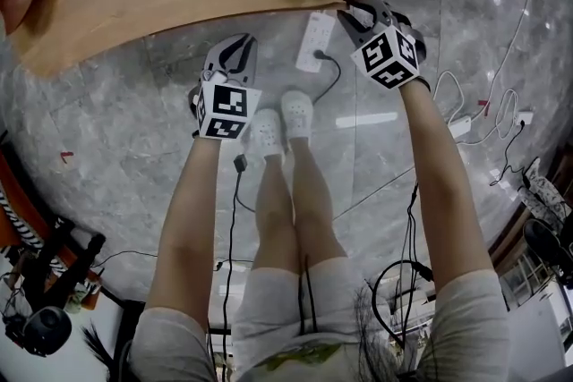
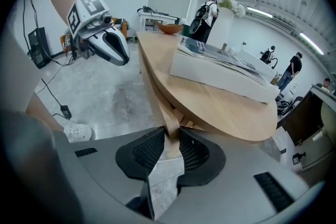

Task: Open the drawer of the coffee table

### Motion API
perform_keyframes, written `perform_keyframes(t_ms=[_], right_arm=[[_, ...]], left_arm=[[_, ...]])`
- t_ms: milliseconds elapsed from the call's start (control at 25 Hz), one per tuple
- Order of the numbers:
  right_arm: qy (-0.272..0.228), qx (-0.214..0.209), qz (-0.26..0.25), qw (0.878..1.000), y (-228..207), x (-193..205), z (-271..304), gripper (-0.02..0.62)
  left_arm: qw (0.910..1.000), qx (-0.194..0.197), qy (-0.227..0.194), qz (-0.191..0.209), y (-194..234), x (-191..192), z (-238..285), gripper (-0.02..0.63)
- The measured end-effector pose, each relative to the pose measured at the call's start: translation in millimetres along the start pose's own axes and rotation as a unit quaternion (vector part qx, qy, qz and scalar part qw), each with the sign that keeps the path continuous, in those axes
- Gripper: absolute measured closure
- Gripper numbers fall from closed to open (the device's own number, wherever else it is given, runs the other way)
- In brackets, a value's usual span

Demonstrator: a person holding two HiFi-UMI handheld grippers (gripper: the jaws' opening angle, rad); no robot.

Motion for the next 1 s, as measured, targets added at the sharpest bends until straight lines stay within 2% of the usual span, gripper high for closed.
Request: perform_keyframes(t_ms=[120,200,280,600,680,800,1000], right_arm=[[0.001,0.0,0.003,1.0,0,0,0,0.499],[0.001,0.001,0.004,1.0,0,0,1,0.499],[0.001,0.002,0.006,1.0,0,0,2,0.499],[-0.004,0.008,0.013,1.0,0,0,1,0.499],[-0.005,0.008,0.013,1.0,0,0,0,0.499],[-0.01,0.007,0.009,1.0,0,-2,-2,0.499],[-0.02,0.004,0.005,1.0,0,-2,-4,0.499]], left_arm=[[0.998,-0.036,0.01,-0.051,35,19,-12,0.584],[0.9937,-0.054,0.016,-0.097,58,34,-19,0.461],[0.9882,-0.076,0.021,-0.132,81,49,-27,0.436],[0.9699,-0.154,0.013,-0.188,143,78,-50,0.369],[0.968,-0.166,-0.001,-0.188,155,77,-53,0.36],[0.9723,-0.168,-0.008,-0.162,166,73,-52,0.341],[0.9845,-0.131,-0.016,-0.116,166,71,-39,0.334]])
Point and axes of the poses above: the fingertips, and each gripper's own axes: z forward along the fingers, y to its left, x out of its underside, the point moved 2 cm from there along -z, backward along the fingers, and after that the axes turned 1 degree about -x, right-handed, at the moved point
